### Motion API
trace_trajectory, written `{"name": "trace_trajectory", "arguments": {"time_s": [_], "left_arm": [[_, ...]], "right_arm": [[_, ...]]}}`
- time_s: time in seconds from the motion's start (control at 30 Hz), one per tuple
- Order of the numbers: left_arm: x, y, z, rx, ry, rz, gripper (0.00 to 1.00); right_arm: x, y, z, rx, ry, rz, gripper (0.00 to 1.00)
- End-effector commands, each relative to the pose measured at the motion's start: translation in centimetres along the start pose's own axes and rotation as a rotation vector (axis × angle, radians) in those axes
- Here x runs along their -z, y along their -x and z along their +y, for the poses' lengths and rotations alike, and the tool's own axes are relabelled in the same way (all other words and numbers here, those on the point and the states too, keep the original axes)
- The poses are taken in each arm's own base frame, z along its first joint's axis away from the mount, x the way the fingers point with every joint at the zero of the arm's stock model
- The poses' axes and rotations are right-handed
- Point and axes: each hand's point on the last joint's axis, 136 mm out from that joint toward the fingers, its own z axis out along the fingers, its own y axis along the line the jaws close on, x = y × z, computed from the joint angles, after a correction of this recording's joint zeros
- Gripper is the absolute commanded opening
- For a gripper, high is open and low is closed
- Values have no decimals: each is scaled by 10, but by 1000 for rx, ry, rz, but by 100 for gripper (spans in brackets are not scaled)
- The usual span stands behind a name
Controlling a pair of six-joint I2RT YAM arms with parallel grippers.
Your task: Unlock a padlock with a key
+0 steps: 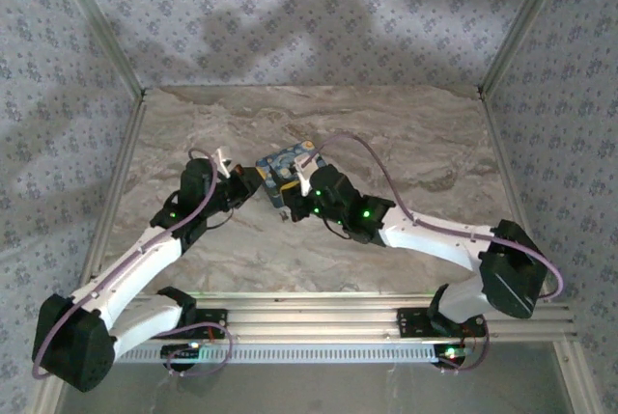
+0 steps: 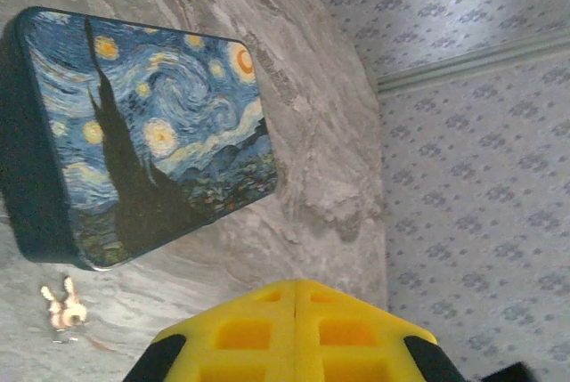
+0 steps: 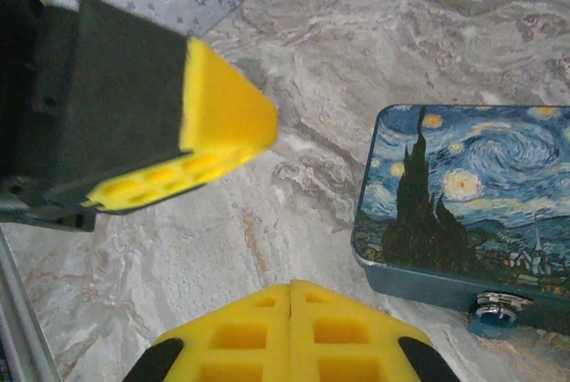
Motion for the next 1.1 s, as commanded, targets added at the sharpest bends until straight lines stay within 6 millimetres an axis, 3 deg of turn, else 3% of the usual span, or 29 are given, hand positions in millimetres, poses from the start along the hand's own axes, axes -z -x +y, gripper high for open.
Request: {"name": "trace_trajectory", "arguments": {"time_s": [0.0, 0.1, 0.23, 0.43, 0.5, 0.57, 0.7, 1.07], "left_arm": [[4, 0, 7, -77, 37, 15, 0], [7, -6, 21, -124, 77, 36, 2], [10, -19, 61, -157, 245, 97, 22], [17, -37, 100, -110, 389, 157, 36], [19, -41, 107, -100, 403, 159, 37], [22, -43, 110, -96, 411, 161, 38], [29, -46, 116, -91, 427, 154, 40], [41, -47, 124, -103, 448, 141, 42]], "right_arm": [[4, -8, -18, -16, -81, 47, 0], [4, -21, -38, -50, -161, 114, 9], [2, -46, -63, -136, -253, 219, 20], [-25, -86, -63, -177, -310, 431, 32], [-37, -102, -58, -197, -311, 484, 35], [-53, -100, -50, -219, -305, 497, 39], [-73, -119, -56, -225, -370, 585, 42], [-93, -145, -63, -255, -433, 668, 44]]}}
